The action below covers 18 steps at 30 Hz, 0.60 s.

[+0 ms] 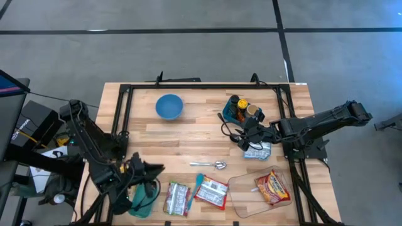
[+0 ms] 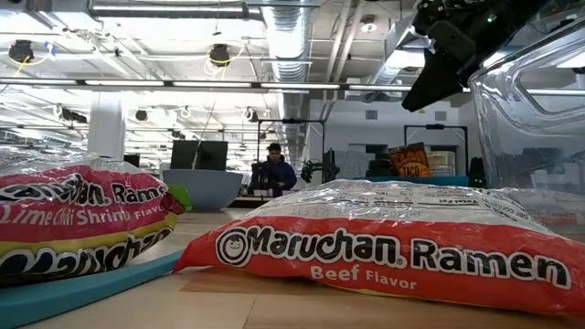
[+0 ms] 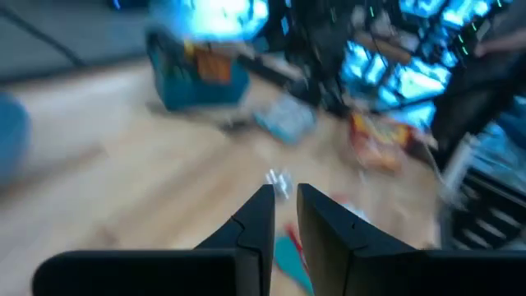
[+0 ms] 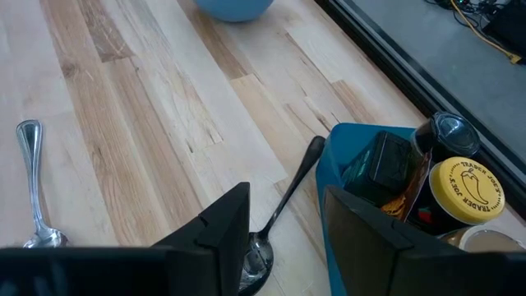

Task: Pick & Place Food Item
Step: Put the silver spoon into the green bin

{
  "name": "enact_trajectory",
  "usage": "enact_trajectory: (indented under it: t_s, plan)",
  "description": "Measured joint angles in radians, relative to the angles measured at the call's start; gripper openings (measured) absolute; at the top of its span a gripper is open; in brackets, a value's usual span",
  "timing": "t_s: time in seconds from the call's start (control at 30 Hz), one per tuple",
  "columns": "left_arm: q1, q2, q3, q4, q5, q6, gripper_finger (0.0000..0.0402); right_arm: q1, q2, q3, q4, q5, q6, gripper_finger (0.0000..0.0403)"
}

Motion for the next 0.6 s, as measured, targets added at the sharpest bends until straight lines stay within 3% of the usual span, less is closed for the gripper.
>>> enact_trajectory:
  t_s: [0.13, 0.33, 0.5, 0.6]
  plan:
    - [0.061, 0.0, 0.0, 0.022, -0.076, 0.119, 0.0049, 0.0, 0.0, 0.0, 0.0, 0.0, 0.0, 0.015]
    - [0.18, 0.0, 0.0, 0.086, -0.084, 0.316, 0.0049, -0.002, 0.0, 0.0, 0.004, 0.0, -0.001, 0.015]
    - [0.279, 0.001, 0.0, 0.144, -0.061, 0.445, 0.0049, -0.002, 0.0, 0.0, 0.007, 0.0, -0.001, 0.015]
    - [0.331, 0.001, 0.0, 0.16, 0.008, 0.502, 0.0049, -0.001, 0.0, 0.0, 0.007, 0.0, -0.001, 0.015]
